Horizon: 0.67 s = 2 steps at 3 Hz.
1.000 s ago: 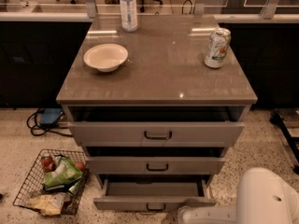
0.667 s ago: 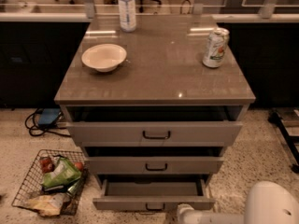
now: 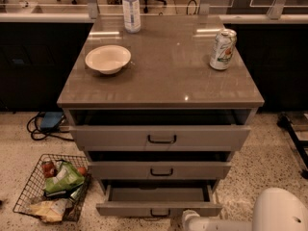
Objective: Close bottom drawer
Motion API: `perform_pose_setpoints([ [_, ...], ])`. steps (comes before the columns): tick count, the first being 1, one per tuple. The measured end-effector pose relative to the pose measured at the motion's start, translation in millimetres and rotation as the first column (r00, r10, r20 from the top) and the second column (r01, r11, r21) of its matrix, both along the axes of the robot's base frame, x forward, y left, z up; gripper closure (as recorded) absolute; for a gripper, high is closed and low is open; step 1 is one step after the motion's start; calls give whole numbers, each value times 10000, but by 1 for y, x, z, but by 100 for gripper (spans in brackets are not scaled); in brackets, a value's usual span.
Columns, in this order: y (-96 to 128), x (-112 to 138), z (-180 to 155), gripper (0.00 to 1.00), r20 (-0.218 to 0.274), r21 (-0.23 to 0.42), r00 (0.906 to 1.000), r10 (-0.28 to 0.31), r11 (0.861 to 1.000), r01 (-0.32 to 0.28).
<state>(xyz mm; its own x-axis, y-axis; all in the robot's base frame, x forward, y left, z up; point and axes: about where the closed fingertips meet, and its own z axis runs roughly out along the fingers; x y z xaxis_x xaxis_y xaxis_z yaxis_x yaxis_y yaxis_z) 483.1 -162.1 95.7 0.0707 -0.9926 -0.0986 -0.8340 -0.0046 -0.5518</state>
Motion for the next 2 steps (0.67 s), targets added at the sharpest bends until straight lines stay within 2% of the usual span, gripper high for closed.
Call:
perform_pose_setpoints([
  [2,0,-1,0,100,2,-1,10000,2,10000,-2],
])
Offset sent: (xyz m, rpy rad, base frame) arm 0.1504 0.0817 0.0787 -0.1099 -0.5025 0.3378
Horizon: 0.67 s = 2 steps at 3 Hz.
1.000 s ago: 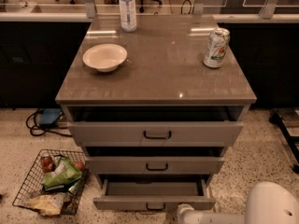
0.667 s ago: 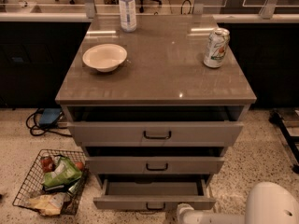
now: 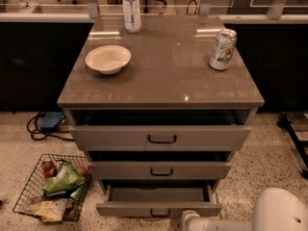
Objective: Close bottom drawer
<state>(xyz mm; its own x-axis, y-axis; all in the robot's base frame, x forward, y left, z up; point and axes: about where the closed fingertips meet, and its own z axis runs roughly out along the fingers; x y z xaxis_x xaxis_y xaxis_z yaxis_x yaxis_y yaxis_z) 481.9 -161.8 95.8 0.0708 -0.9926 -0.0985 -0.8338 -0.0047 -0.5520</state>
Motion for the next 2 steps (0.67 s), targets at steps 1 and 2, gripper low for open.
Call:
perform_pose_setpoints([
  [1,0,0,0,100,3,-1,10000,2,10000,-2],
  [2,0,0,0,100,2,-1,10000,2,10000,-2],
])
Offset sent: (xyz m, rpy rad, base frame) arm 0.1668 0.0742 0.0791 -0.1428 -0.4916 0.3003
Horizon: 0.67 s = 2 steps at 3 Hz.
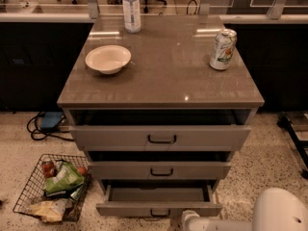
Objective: Close bottom drawer
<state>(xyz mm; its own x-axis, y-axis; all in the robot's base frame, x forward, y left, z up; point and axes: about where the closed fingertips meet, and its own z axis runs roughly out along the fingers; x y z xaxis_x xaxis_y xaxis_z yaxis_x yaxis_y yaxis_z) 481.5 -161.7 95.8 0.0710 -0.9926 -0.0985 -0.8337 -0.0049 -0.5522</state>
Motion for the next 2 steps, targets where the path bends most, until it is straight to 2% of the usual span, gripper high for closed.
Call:
perform_pose_setpoints([
  [2,0,0,0,100,2,0,10000,0,10000,0],
])
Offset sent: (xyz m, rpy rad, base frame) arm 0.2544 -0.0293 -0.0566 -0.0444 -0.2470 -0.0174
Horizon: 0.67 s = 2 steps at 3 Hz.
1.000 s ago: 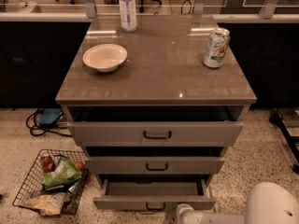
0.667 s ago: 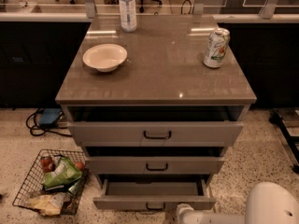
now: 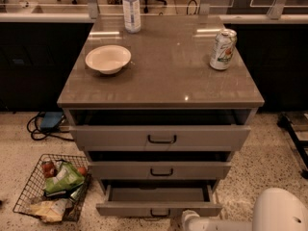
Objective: Close bottom drawer
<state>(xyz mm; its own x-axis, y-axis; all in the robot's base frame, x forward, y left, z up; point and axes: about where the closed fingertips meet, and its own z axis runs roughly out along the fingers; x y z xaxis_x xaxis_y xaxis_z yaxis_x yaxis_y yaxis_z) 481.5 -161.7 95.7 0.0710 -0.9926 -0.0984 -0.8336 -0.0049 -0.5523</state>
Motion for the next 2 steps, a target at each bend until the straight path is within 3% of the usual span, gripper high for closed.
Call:
perform_pose_setpoints([
  [2,0,0,0,100,9,1,10000,-2,10000,2],
])
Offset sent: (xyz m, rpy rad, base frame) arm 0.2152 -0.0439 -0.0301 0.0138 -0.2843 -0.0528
